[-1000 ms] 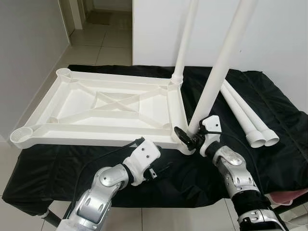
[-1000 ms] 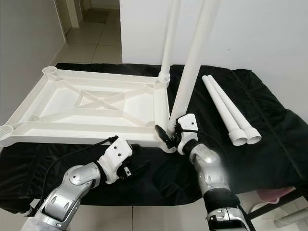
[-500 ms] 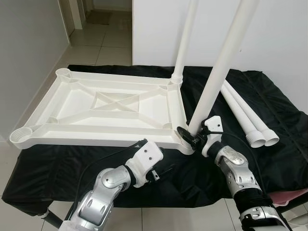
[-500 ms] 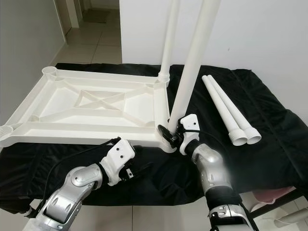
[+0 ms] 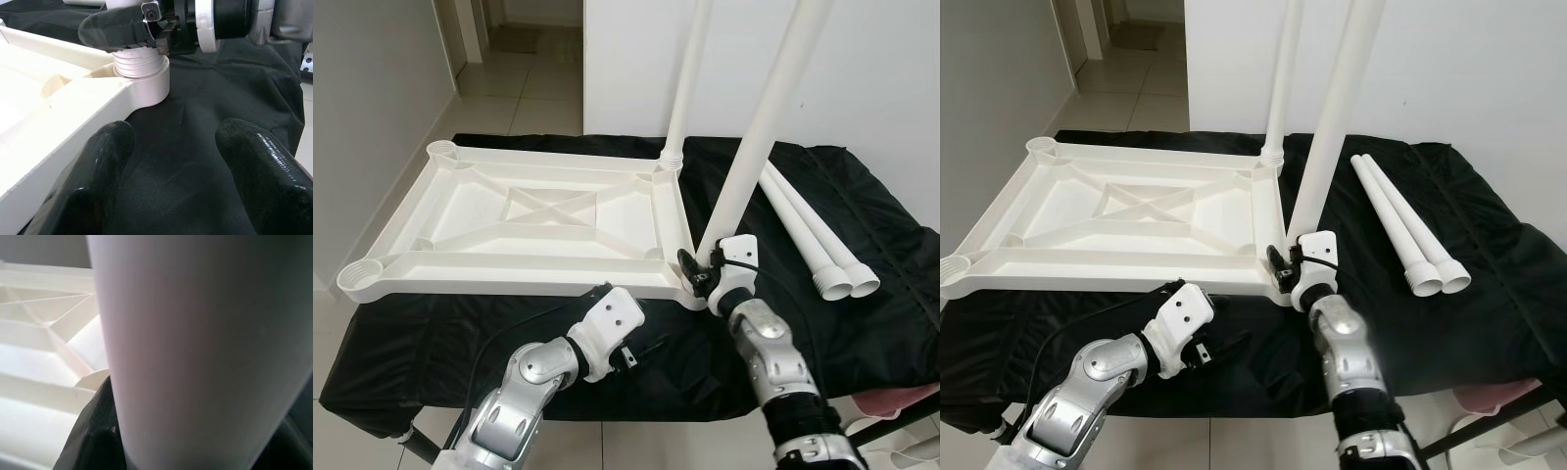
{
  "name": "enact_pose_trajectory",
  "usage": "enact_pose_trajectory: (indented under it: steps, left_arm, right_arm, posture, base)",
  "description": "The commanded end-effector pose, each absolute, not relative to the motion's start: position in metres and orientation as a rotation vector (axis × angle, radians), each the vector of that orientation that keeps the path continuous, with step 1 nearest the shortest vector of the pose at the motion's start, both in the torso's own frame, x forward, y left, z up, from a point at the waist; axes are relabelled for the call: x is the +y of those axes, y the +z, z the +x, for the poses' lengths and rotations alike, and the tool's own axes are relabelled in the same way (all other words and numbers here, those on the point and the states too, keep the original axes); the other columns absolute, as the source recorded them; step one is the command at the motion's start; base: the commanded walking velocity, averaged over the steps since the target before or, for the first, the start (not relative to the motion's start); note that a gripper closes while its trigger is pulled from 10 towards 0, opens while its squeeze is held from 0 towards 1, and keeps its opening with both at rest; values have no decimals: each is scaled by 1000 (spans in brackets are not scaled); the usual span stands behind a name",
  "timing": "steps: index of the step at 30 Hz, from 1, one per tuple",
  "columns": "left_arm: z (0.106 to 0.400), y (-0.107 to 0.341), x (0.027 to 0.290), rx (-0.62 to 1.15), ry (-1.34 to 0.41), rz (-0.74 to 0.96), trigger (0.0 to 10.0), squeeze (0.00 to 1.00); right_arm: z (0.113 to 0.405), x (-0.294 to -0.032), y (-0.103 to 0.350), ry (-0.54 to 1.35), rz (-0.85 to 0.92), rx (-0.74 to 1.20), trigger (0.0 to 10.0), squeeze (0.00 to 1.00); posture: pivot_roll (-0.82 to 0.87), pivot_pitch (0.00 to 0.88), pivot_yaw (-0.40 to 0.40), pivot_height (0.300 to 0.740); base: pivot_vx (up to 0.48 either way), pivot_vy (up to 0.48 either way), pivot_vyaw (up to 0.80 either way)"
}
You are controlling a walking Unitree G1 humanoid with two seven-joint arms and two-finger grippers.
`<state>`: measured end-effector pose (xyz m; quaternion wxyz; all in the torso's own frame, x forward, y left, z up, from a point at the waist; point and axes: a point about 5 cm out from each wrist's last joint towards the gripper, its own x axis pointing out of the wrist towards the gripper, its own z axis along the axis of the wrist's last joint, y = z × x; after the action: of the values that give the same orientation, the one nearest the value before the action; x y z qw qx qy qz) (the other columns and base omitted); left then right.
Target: Building children table
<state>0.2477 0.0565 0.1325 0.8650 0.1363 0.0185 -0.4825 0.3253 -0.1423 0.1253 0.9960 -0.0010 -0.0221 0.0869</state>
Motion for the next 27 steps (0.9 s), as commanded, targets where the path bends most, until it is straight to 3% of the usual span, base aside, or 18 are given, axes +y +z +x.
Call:
enact_pose_trajectory:
  steps: [1, 9, 17, 18, 26, 27]
  left_arm:
    - [250, 133, 59, 41, -963, 291, 10000, 0]
    - [251, 133, 57, 39, -950, 281, 10000, 0]
    - [255, 140, 58, 23, -921, 238, 10000, 0]
    - [257, 142, 59, 18, -914, 231, 10000, 0]
    - [260, 144, 62, 12, -897, 226, 10000, 0]
    - [260, 144, 62, 13, -895, 226, 10000, 0]
  right_arm:
    - [322, -147, 117, 119, -2, -2, 10000, 0]
    - [319, -139, 122, -127, 34, -19, 10000, 0]
    - [322, -124, 130, -63, 61, -54, 10000, 0]
    - [322, -126, 133, -43, 69, -79, 10000, 1000]
    - [318, -132, 135, -21, 33, -112, 10000, 1000]
    - [315, -132, 134, -15, 31, -119, 10000, 957]
  posture:
    - [22, 0, -44, 740]
    - [28, 0, -53, 740]
    - [28, 0, -52, 740]
    - [29, 0, -54, 740]
    - [26, 0, -52, 740]
    - [26, 0, -52, 740]
  base:
    - [0, 0, 0]
    - [0, 0, 0]
    - [0, 0, 0]
    - [0, 0, 0]
    - [0, 0, 0]
    - [0, 0, 0]
